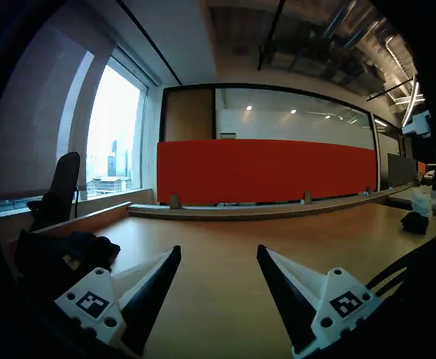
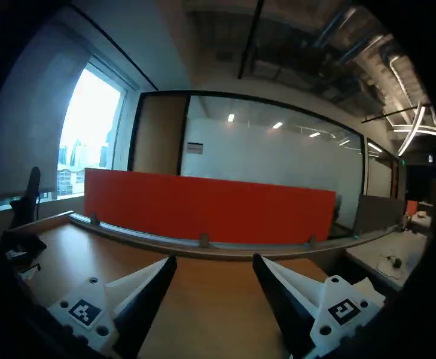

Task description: Fold towel

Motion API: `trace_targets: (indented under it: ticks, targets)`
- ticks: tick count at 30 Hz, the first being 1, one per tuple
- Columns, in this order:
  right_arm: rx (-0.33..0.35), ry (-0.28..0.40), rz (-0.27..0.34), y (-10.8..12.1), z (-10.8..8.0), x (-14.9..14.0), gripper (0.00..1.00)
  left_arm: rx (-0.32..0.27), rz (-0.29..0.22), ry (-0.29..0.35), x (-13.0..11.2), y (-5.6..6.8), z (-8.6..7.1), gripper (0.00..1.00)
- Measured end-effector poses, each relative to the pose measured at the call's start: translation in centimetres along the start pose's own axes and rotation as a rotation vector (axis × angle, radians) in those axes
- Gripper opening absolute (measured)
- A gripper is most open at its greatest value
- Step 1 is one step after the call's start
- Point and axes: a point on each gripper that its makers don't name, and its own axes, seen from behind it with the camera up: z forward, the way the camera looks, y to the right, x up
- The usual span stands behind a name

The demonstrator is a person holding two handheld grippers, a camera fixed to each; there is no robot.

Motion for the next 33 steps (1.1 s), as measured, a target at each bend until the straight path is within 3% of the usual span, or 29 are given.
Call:
trace_targets:
  ticks: [15, 26, 33]
  targets:
    - [-0.026, 0.077, 0.051, 2.7, -0.3, -0.4, 0.99, 0.0, 0.0, 0.0, -0.1, 0.0, 0.1, 0.94]
    - [-0.037, 0.072, 0.111, 5.2, -0.8, -5.7, 0.99, 0.0, 0.0, 0.0, -0.2, 0.1, 0.1, 0.94]
    - [-0.032, 0.046, 0.144, 5.4, -0.8, -10.1, 0.99, 0.0, 0.0, 0.001, -0.3, 0.1, 0.1, 0.94]
